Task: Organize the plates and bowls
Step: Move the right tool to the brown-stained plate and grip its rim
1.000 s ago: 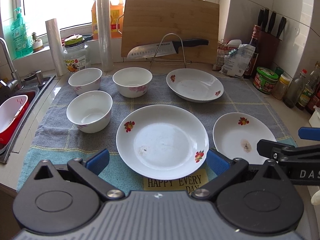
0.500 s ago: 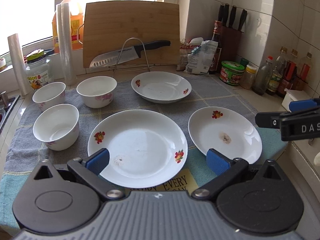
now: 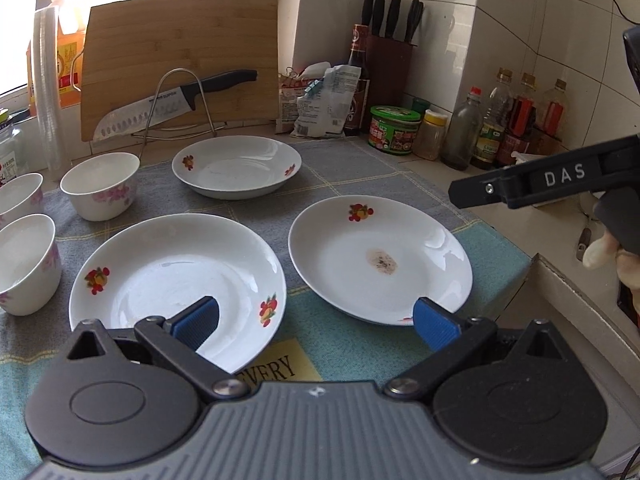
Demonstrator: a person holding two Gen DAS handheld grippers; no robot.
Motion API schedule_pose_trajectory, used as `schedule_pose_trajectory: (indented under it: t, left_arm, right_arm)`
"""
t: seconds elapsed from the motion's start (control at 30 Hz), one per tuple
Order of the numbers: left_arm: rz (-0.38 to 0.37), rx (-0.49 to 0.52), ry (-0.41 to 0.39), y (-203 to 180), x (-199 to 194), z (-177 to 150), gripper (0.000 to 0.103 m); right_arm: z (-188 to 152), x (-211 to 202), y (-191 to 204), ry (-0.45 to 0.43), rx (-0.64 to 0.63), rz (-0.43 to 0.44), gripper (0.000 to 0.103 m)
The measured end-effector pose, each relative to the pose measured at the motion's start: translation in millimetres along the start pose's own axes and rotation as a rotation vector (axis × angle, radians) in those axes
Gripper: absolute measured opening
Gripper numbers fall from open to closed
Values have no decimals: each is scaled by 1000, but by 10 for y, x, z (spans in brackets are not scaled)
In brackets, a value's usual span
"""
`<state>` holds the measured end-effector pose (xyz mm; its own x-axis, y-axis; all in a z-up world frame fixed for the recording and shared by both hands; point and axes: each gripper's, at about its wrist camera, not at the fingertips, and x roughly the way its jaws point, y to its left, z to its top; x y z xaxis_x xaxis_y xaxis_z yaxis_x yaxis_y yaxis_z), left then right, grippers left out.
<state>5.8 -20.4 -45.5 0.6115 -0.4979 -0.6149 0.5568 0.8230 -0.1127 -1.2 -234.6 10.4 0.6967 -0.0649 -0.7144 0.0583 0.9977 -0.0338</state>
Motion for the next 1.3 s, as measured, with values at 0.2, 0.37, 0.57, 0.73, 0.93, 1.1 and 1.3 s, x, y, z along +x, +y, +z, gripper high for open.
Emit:
schedule_pose_trajectory:
  t: [0.2,0.37,0.57,0.73,0.93,1.1,1.3]
  left_arm:
    - [-21,21,78,-211,243,-58,102]
    - [-35,47,131,-406,436,-122,102]
    - [-16,52,158,-509,705,-184,102]
    - [32,72,150,-557,832,-179,102]
    - [55,97,96,-605,904,-197,102]
    - [35,127,41,-624,913,-247,103]
    - [17,139,57,-610,939,-202,103]
  right_arm:
    - [33,214,-224,21,2,29,103]
    - [37,390,-364,51,-1,50,103]
    - [43,587,-500,82,-7,60,103]
    - [42,734,-585,108,-21,92,103]
    - [48,906,-631,141,-45,170,103]
    - [41,1078,-602,186,-97,244,103]
    - [74,1284,-586,217,-146,351,103]
